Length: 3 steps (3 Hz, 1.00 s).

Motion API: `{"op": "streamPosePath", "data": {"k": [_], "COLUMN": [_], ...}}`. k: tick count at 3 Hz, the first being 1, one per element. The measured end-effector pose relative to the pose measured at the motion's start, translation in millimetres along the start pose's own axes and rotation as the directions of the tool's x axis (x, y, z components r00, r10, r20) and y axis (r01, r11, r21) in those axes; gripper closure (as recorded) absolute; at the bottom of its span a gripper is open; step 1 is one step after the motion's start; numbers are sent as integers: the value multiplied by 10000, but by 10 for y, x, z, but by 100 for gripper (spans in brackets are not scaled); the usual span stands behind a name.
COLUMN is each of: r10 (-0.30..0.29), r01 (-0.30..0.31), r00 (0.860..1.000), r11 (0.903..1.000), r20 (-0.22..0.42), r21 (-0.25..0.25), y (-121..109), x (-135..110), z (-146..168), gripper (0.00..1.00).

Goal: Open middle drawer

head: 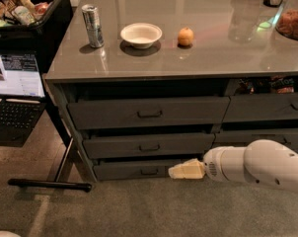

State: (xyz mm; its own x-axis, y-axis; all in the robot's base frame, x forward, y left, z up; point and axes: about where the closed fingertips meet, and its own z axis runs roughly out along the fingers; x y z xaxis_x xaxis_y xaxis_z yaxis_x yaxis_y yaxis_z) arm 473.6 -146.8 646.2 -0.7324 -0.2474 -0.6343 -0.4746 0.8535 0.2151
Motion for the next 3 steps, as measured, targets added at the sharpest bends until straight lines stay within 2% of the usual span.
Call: {"op": "streamPosePath", "data": {"k": [1,2,3], "r10": [42,61,279], "r01": [-44,-78,-298], "r00": [9999,9973,9929], "r11": [9998,9997,9995], "r20": [94,729,1159], "r21": [188,232,142], "y": [-28,-184,-464], "x": [0,-89,-129], "z": [38,239,666], "gripper": [0,0,0]}}
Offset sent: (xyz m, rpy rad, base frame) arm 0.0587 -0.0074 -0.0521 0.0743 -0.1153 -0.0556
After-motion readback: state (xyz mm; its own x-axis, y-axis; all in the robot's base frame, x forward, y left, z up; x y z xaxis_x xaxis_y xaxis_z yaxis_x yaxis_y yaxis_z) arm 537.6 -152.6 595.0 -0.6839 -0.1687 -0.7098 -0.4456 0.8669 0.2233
